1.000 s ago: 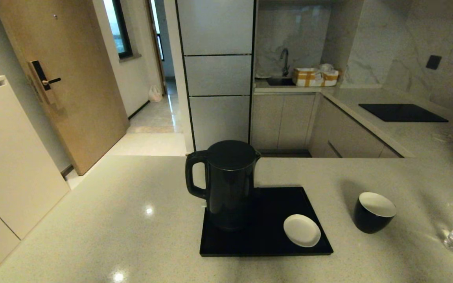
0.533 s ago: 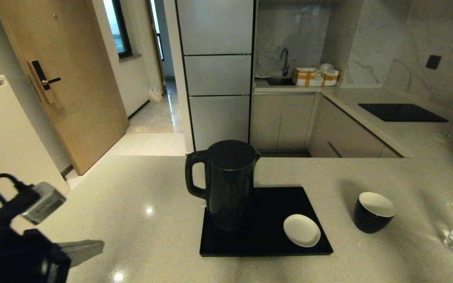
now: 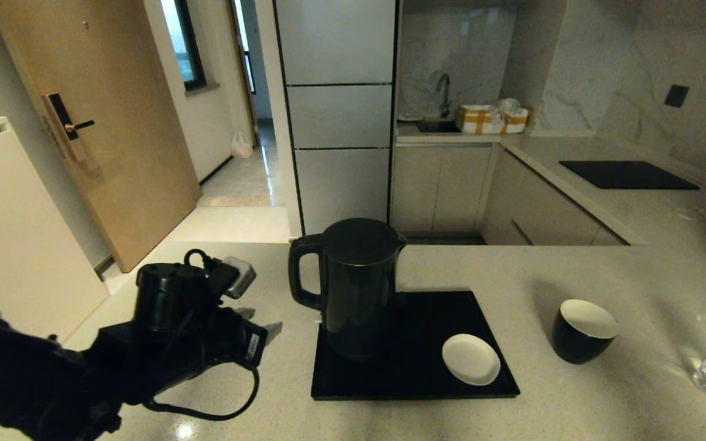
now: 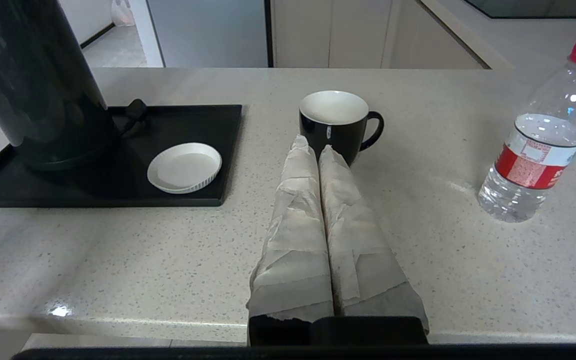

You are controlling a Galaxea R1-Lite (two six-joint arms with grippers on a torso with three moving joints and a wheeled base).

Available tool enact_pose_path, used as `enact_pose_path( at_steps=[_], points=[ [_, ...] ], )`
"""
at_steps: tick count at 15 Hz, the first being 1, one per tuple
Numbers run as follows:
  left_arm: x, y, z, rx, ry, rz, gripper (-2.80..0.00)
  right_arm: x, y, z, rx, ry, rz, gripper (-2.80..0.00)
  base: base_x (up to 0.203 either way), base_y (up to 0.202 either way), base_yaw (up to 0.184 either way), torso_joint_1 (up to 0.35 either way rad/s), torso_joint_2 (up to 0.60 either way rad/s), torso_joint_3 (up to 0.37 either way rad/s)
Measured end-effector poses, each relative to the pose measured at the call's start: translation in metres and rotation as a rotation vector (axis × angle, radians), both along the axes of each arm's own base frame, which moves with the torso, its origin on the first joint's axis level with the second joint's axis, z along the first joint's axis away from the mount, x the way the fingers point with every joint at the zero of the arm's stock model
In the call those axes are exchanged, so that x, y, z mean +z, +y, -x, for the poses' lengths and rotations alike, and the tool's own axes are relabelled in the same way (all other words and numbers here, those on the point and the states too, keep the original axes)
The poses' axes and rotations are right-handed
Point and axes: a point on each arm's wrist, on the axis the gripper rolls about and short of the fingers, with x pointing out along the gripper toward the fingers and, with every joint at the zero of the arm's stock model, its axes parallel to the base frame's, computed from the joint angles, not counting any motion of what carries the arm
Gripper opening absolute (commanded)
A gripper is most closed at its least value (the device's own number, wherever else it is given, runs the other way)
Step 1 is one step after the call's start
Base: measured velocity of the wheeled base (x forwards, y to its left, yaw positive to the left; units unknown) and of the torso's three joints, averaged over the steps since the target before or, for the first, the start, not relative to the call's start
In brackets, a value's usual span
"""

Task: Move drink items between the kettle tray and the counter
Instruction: Pick up the kettle

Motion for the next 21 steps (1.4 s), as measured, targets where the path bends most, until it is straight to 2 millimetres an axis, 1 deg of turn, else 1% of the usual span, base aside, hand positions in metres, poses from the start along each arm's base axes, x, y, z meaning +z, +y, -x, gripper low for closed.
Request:
enact_pose_path(
  at_steps=[2,3,10,14,21],
  points=[
    [0.0,-0.016,-0.014,0.069,-0.087,0.0,0.0,0.0,0.0,0.0,0.0,0.0,0.0,-2.8,0.0,0.0,0.0,0.0,0.0,0.0],
    [-0.001,-0.019,-0.018,0.101,-0.1,-0.01,0.0,0.0,0.0,0.0,0.001,0.0,0.0,-2.8,0.0,0.0,0.0,0.0,0.0,0.0],
    [-0.008,-0.031,-0.039,0.197,-0.131,-0.049,0.0,0.0,0.0,0.0,0.0,0.0,0.0,-2.8,0.0,0.0,0.0,0.0,0.0,0.0],
    [-0.012,-0.043,-0.059,0.206,-0.154,-0.044,0.0,0.0,0.0,0.0,0.0,0.0,0.0,-2.8,0.0,0.0,0.0,0.0,0.0,0.0],
    [-0.026,-0.059,-0.091,0.218,-0.175,-0.043,0.0,0.0,0.0,0.0,0.0,0.0,0.0,-2.8,0.0,0.0,0.0,0.0,0.0,0.0]
  ],
)
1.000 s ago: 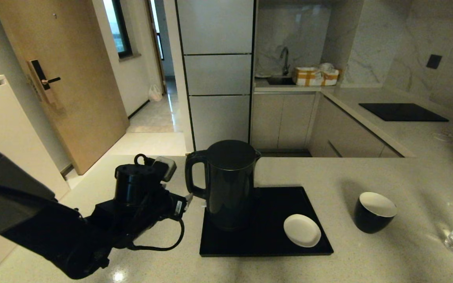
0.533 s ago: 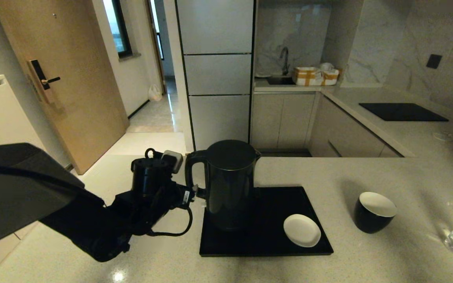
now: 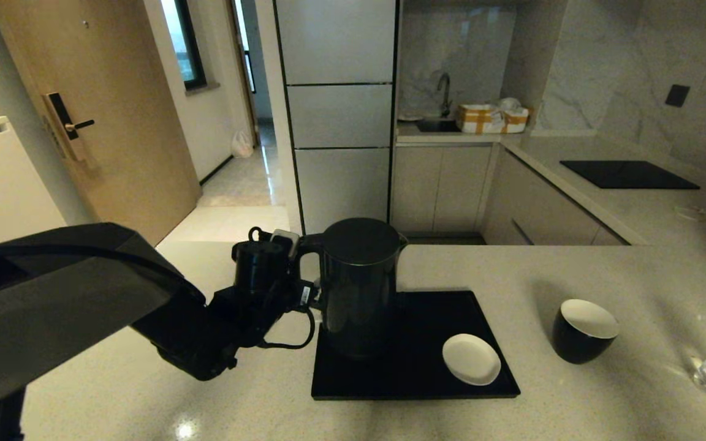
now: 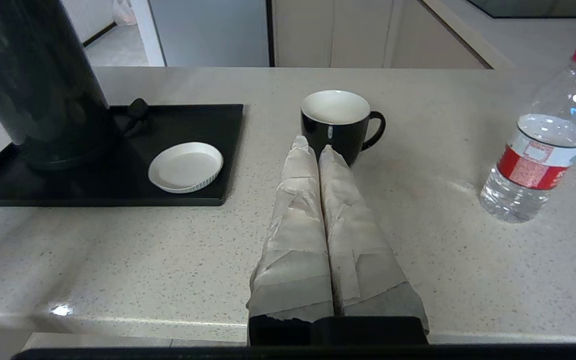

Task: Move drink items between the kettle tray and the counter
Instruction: Pick up the kettle

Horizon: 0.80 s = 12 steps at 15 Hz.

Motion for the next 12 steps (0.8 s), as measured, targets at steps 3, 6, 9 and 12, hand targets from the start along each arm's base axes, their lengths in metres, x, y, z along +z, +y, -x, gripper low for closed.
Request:
enact_pose_path(
  at_steps=[3,6,9,12],
  points=[
    [-0.006,-0.0037,-0.0064,0.01,-0.001,-0.005,0.0,0.0,0.0,0.0,0.0,0.0,0.0,-2.8,0.0,0.0,0.0,0.0,0.0,0.0],
    [-0.0084,-0.0045,-0.0089,0.017,-0.002,-0.004,-2.8,0.0,0.0,0.0,0.0,0.0,0.0,-2.8,0.0,0.0,0.0,0.0,0.0,0.0],
    [-0.0087,-0.005,-0.0108,0.052,-0.015,-0.01,-2.8,0.0,0.0,0.0,0.0,0.0,0.0,-2.8,0.0,0.0,0.0,0.0,0.0,0.0],
    [-0.0091,-0.0067,-0.0096,0.045,-0.013,-0.011,-2.8,0.0,0.0,0.0,0.001,0.0,0.0,-2.8,0.0,0.0,0.0,0.0,0.0,0.0]
  ],
)
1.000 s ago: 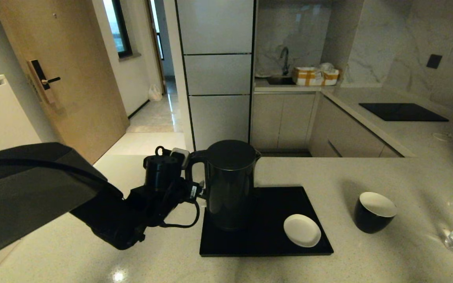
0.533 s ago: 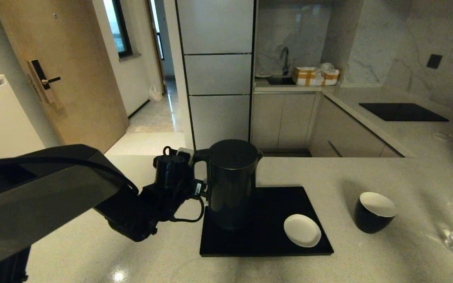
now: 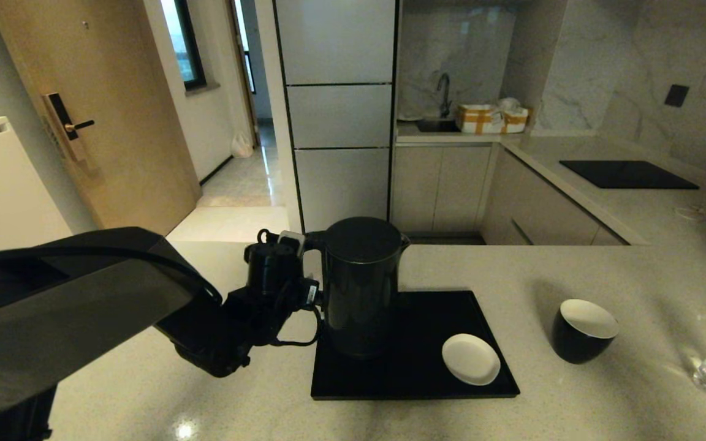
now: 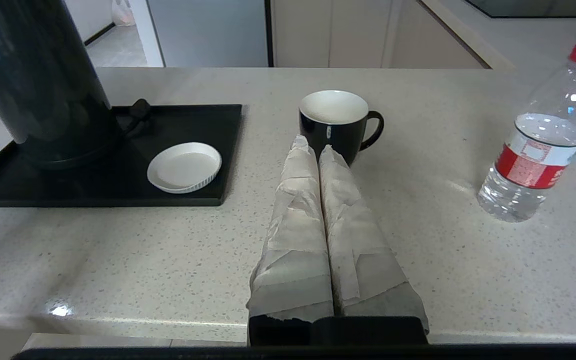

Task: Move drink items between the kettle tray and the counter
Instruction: Pick up the kettle, then place it on the left

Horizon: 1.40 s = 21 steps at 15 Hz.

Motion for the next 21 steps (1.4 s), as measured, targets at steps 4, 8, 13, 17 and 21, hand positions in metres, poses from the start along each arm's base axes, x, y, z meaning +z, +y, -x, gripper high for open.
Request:
enact_pose_path(
  at_steps=[4,8,13,17,21],
  points=[
    [0.001,-0.004,0.006,-0.018,0.004,0.005,-2.8,0.0,0.0,0.0,0.001,0.0,0.0,-2.8,0.0,0.0,0.0,0.0,0.0,0.0],
    [0.006,-0.006,0.012,-0.022,0.003,0.023,-2.8,0.0,0.0,0.0,0.0,0.0,0.0,-2.8,0.0,0.0,0.0,0.0,0.0,0.0],
    [0.046,0.004,0.027,0.017,-0.025,0.144,-2.8,0.0,0.0,0.0,0.0,0.0,0.0,-2.8,0.0,0.0,0.0,0.0,0.0,0.0],
    [0.069,0.022,0.033,0.08,-0.028,0.246,-2.8,0.0,0.0,0.0,0.0,0.0,-0.001,-2.8,0.0,0.0,0.0,0.0,0.0,0.0],
    [0.092,0.069,0.043,0.182,0.0,0.338,-2.8,0.0,0.0,0.0,0.0,0.0,-0.001,-2.8,0.0,0.0,0.0,0.0,0.0,0.0]
  ],
)
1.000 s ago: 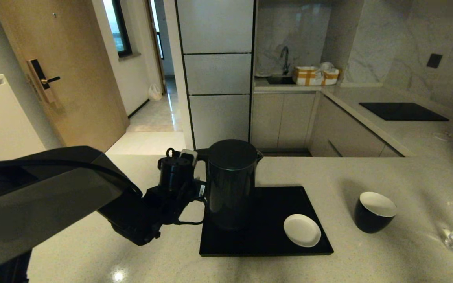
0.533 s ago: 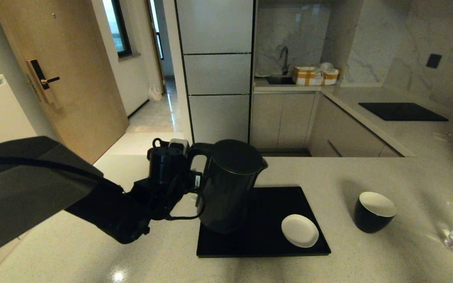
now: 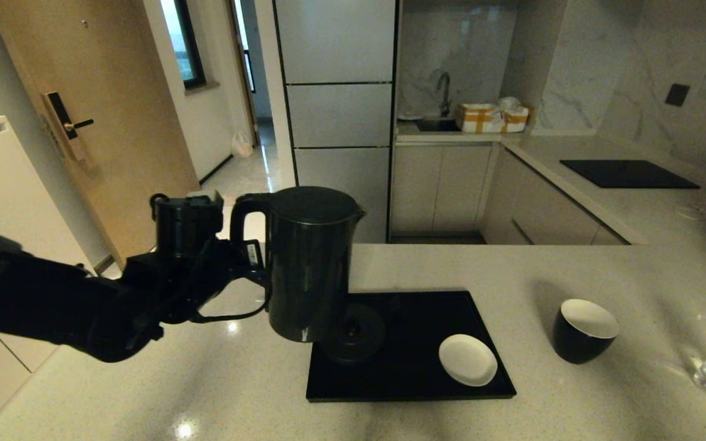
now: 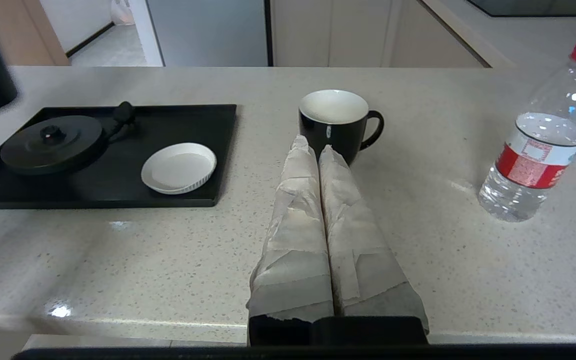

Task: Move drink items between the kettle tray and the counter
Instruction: Place it on the left

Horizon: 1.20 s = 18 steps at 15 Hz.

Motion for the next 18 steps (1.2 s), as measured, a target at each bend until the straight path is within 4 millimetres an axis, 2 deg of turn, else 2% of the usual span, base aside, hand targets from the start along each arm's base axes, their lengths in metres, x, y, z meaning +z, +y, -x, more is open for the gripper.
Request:
enact_pose_path(
  at_steps=[2,3,5,6,8,10,14,16,17,18],
  points=[
    [0.005,0.016,0.007,0.02,-0.001,0.007,-2.8,0.0,0.0,0.0,0.0,-0.001,0.001,-2.8,0.0,0.0,0.0,0.0,0.0,0.0],
    [0.001,0.031,0.012,0.044,0.018,-0.005,-2.8,0.0,0.0,0.0,0.0,0.0,0.001,-2.8,0.0,0.0,0.0,0.0,0.0,0.0],
    [-0.019,0.068,0.026,0.097,0.093,-0.062,-2.8,0.0,0.0,0.0,0.0,0.0,0.001,-2.8,0.0,0.0,0.0,0.0,0.0,0.0],
    [-0.025,0.079,0.032,0.104,0.108,-0.093,-2.8,0.0,0.0,0.0,-0.001,0.0,0.002,-2.8,0.0,0.0,0.0,0.0,0.0,0.0],
    [-0.038,0.096,0.039,0.111,0.094,-0.135,-2.8,0.0,0.0,0.0,-0.001,0.0,0.001,-2.8,0.0,0.0,0.0,0.0,0.0,0.0],
    [-0.065,0.113,0.043,0.126,0.093,-0.186,-2.8,0.0,0.0,0.0,0.0,0.0,0.001,-2.8,0.0,0.0,0.0,0.0,0.0,0.0],
    [-0.108,0.127,0.048,0.129,0.063,-0.254,-2.8,0.0,0.0,0.0,0.0,0.0,0.001,-2.8,0.0,0.0,0.0,0.0,0.0,0.0],
    [-0.122,0.128,0.053,0.126,0.075,-0.268,-2.8,0.0,0.0,0.0,0.0,0.0,0.001,-2.8,0.0,0.0,0.0,0.0,0.0,0.0],
    [-0.127,0.129,0.056,0.12,0.096,-0.272,0.0,0.0,0.0,0.0,0.0,0.0,0.001,-2.8,0.0,0.0,0.0,0.0,0.0,0.0],
    [-0.13,0.128,0.057,0.116,0.117,-0.275,0.0,0.0,0.0,0.0,0.001,0.0,0.0,-2.8,0.0,0.0,0.0,0.0,0.0,0.0]
  ],
)
